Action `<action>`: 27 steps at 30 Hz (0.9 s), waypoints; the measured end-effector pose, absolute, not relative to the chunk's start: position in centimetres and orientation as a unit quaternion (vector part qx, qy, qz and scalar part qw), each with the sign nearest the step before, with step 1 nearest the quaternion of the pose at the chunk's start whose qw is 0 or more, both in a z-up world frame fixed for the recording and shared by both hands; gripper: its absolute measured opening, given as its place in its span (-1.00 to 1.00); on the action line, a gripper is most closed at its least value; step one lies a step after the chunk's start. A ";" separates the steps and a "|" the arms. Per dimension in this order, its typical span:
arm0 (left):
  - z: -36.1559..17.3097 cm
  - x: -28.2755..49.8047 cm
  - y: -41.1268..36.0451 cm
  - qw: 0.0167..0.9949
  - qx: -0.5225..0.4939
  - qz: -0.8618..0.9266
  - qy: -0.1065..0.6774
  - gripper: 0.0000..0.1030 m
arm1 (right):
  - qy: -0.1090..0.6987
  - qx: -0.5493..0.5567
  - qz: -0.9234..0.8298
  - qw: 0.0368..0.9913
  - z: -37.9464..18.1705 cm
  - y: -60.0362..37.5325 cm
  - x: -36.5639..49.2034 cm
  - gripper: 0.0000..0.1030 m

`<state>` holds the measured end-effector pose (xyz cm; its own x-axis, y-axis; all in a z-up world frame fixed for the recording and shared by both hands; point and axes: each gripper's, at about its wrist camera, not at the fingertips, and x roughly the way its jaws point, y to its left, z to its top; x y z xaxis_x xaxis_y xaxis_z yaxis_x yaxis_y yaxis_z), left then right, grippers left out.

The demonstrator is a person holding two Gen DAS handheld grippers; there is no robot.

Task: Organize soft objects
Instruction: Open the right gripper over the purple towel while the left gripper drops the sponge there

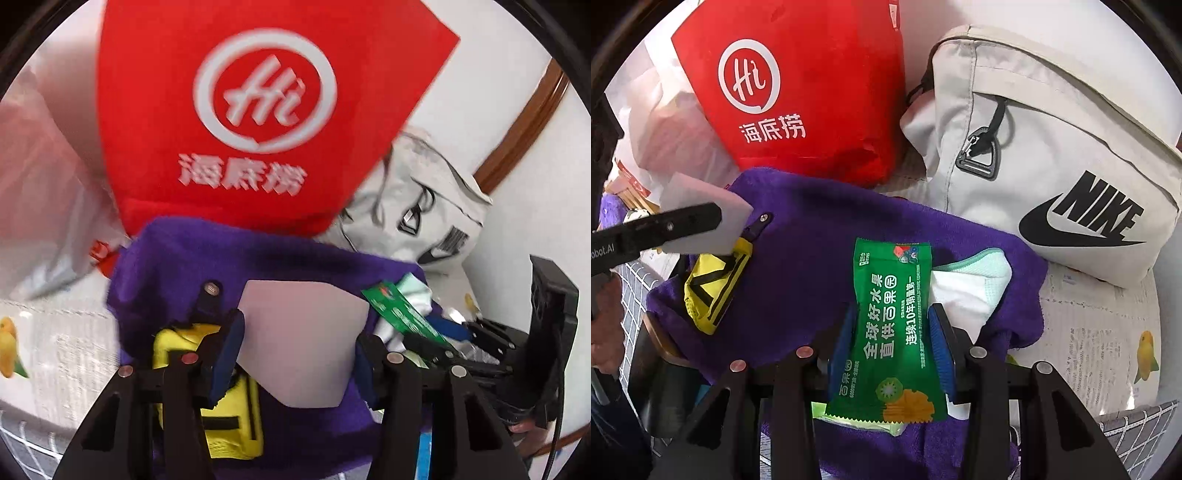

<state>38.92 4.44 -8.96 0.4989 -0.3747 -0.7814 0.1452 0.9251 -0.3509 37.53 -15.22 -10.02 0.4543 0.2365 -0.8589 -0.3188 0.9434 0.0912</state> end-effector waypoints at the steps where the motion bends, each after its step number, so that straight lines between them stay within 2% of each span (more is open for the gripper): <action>1: -9.3 39.0 4.2 0.854 -0.121 -0.153 0.482 0.00 | 0.496 -0.041 0.163 0.852 -9.9 -15.3 37.6 -0.19; 21: -11.8 40.0 3.6 0.824 -0.153 -0.160 0.521 0.03 | 0.496 -0.050 0.164 0.851 -9.8 -15.3 37.4 -0.19; 22: -11.9 40.0 3.6 0.823 -0.151 -0.158 0.523 0.06 | 0.496 -0.051 0.164 0.851 -9.7 -15.3 37.3 -0.19; 24: -11.7 40.0 3.5 0.825 -0.144 -0.152 0.524 0.27 | 0.495 -0.053 0.164 0.852 -9.6 -15.4 37.3 -0.19; 27: -10.8 39.7 3.5 0.836 -0.127 -0.142 0.514 0.42 | 0.495 -0.050 0.163 0.852 -9.6 -15.5 37.4 -0.19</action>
